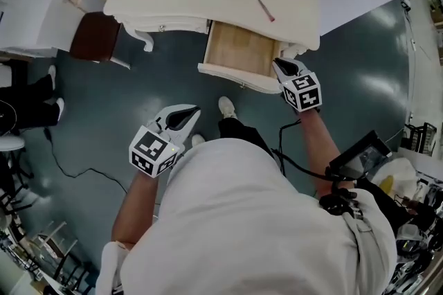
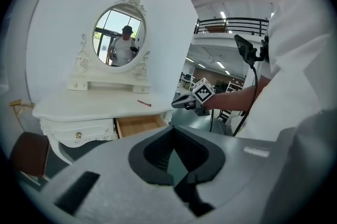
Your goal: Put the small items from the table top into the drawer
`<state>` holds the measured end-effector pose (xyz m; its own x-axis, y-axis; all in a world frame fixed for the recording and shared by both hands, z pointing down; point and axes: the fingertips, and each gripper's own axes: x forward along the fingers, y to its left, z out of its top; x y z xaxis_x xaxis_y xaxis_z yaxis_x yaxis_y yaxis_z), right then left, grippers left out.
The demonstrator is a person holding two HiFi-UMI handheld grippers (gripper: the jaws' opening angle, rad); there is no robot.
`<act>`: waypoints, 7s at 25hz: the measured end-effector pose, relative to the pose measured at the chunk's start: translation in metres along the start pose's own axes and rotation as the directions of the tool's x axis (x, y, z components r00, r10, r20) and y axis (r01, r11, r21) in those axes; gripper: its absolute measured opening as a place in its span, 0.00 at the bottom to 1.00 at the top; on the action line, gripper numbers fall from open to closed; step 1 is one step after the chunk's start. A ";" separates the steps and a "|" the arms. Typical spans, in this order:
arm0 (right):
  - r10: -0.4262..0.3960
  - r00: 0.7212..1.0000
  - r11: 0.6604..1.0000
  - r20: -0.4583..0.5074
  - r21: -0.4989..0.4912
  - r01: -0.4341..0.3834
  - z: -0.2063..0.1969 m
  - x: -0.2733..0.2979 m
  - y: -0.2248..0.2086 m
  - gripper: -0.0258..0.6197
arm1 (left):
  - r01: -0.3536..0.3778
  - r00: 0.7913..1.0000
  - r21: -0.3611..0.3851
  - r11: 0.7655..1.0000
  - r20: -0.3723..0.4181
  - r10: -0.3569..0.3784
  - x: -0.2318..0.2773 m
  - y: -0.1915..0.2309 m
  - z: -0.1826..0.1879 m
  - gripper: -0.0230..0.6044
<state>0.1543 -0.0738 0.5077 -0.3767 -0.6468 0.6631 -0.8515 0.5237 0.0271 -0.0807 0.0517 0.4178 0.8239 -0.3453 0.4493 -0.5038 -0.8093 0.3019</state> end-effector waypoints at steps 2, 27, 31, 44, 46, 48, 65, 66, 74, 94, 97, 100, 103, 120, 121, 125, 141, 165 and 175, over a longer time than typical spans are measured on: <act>-0.001 1.000 1.000 -0.014 0.002 0.002 0.005 0.022 -0.031 0.10 | -0.024 1.000 -0.009 1.000 0.003 0.024 0.014 0.012 0.016 0.04; 0.036 0.987 0.998 -0.154 0.049 -0.029 0.016 0.209 -0.176 0.18 | -0.295 0.955 -0.143 0.945 -0.035 0.293 0.063 0.059 0.049 0.04; 0.048 0.987 0.997 -0.155 0.073 -0.037 0.013 0.212 -0.175 0.16 | -0.309 0.951 -0.149 0.939 -0.040 0.306 0.058 0.058 0.047 0.04; 0.055 0.989 0.996 -0.134 0.076 -0.045 0.018 0.204 -0.160 0.11 | -0.278 0.961 -0.127 0.952 -0.043 0.274 0.060 0.066 0.048 0.04; 0.070 0.989 0.996 -0.129 0.069 -0.062 0.019 0.202 -0.153 0.11 | -0.270 0.963 -0.124 0.955 -0.043 0.267 0.062 0.068 0.048 0.04; 0.082 0.989 0.995 -0.126 0.062 -0.074 0.020 0.200 -0.147 0.11 | -0.262 0.965 -0.122 0.957 -0.042 0.259 0.063 0.070 0.049 0.04; 0.247 0.951 0.967 -0.185 -0.020 -0.255 -0.010 0.189 -0.046 0.11 | -0.275 0.961 -0.134 0.952 -0.040 0.272 0.058 0.068 0.042 0.04; 0.255 0.947 0.964 -0.193 -0.026 -0.265 -0.013 0.190 -0.041 0.11 | -0.278 0.961 -0.135 0.951 -0.039 0.275 0.057 0.067 0.042 0.04; 0.280 0.930 0.951 -0.238 -0.061 -0.302 -0.032 0.199 -0.021 0.11 | -0.306 0.952 -0.155 0.939 -0.048 0.303 0.051 0.057 0.042 0.04; 0.283 0.871 0.935 -0.401 -0.086 -0.343 -0.093 0.273 -0.009 0.11 | -0.386 0.923 -0.224 0.895 -0.105 0.371 0.036 0.070 0.027 0.04; 0.286 0.864 0.932 -0.414 -0.090 -0.351 -0.100 0.280 -0.011 0.11 | -0.389 0.921 -0.229 0.892 -0.113 0.373 0.040 0.072 0.029 0.04; 0.283 0.856 0.931 -0.432 -0.090 -0.353 -0.106 0.283 -0.014 0.11 | -0.390 0.921 -0.231 0.891 -0.119 0.372 0.043 0.074 0.029 0.04; 0.290 0.862 0.924 -0.416 -0.111 -0.365 -0.105 0.288 -0.012 0.11 | -0.391 0.920 -0.230 0.891 -0.125 0.371 0.044 0.076 0.031 0.04; 0.247 0.876 0.930 -0.413 -0.152 -0.334 -0.094 0.268 -0.010 0.18 | -0.352 0.936 -0.198 0.915 -0.087 0.341 0.025 0.073 0.032 0.04; 0.241 0.881 0.933 -0.406 -0.153 -0.326 -0.092 0.265 -0.010 0.17 | -0.345 0.938 -0.191 0.919 -0.082 0.336 0.025 0.073 0.031 0.04; 0.217 0.899 0.943 -0.381 -0.157 -0.294 -0.084 0.246 -0.010 0.13 | -0.314 0.949 -0.170 0.934 -0.055 0.309 0.019 0.068 0.028 0.04; 0.086 0.961 0.982 -0.262 -0.142 -0.126 -0.048 0.119 0.032 0.04 | -0.200 0.979 -0.063 0.978 0.032 0.202 -0.041 0.027 -0.013 0.04; 0.154 0.976 0.967 -0.156 -0.178 -0.181 -0.050 -0.008 0.244 0.04 | -0.111 0.992 -0.026 0.993 0.065 0.113 -0.155 -0.031 -0.108 0.04; 0.181 0.974 0.945 -0.137 -0.251 -0.211 -0.031 -0.014 0.265 0.04 | -0.105 0.992 -0.035 0.994 0.063 0.107 -0.154 -0.030 -0.116 0.04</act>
<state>-0.0551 0.0908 0.5286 -0.4713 -0.4592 0.7530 -0.6336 0.7702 0.0731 -0.2225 0.1843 0.4366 0.7797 -0.4593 0.4256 -0.5966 -0.7513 0.2821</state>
